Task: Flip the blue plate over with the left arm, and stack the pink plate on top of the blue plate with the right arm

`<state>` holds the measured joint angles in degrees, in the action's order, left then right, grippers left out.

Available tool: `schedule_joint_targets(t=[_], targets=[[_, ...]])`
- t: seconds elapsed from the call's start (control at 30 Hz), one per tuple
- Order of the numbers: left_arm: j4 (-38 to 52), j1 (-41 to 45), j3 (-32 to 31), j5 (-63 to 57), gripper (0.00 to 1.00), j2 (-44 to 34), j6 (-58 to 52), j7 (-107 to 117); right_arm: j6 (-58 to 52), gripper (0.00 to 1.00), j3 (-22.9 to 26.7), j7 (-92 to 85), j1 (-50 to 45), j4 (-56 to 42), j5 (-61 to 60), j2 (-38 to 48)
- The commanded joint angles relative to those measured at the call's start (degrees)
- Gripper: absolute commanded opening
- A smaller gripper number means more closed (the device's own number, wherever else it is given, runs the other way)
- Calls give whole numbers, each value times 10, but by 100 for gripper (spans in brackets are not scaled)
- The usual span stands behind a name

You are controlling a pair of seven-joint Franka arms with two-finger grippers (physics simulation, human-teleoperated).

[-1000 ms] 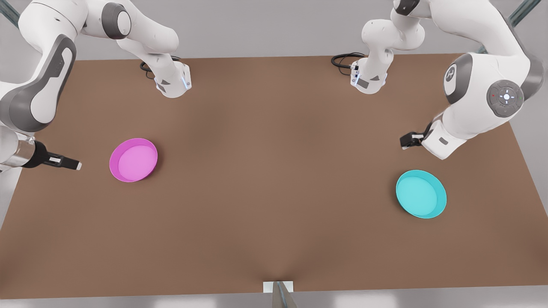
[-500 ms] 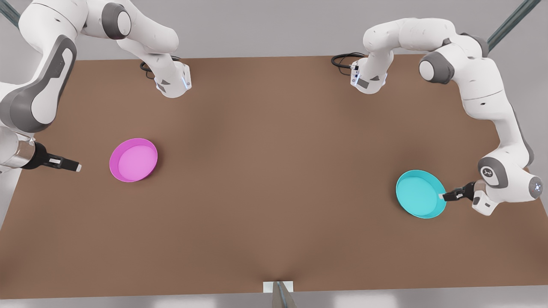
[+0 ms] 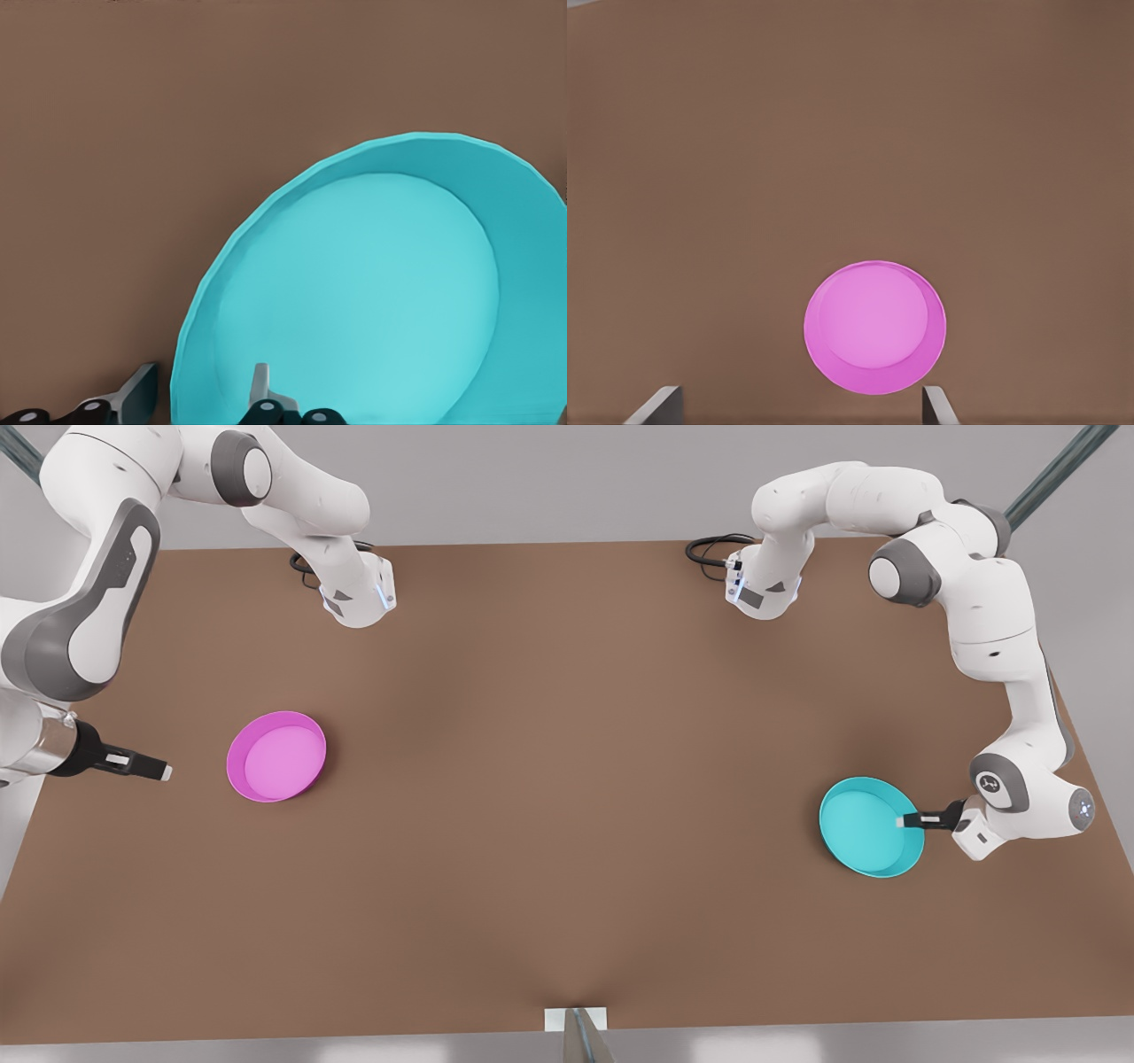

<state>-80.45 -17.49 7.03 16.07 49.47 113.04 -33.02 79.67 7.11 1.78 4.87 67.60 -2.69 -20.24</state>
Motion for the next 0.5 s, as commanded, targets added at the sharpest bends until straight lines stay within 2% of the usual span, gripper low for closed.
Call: schedule_joint_targets(t=[0.0, 0.07, 0.13, 0.2, 0.47], targets=[[0, 0, 0, 1, 63, -1, 3, -136, 0, 100, 0, 0, 0, 0, 0, 0], [0, 0, 0, 1, 63, 1, 4, -132, 0, 100, 0, 0, 1, 0, 0, 0], [0, 0, 0, 2, 47, 1, 3, -123, 0, 100, 0, 0, 1, 0, 0, 0], [0, 0, -1, 1, 43, 0, 3, -114, 0, 100, 0, 0, 1, 0, 0, 0], [0, 1, -2, 2, 42, 4, 4, -102, -2, 100, 0, -1, -3, 4, 1, 0]])
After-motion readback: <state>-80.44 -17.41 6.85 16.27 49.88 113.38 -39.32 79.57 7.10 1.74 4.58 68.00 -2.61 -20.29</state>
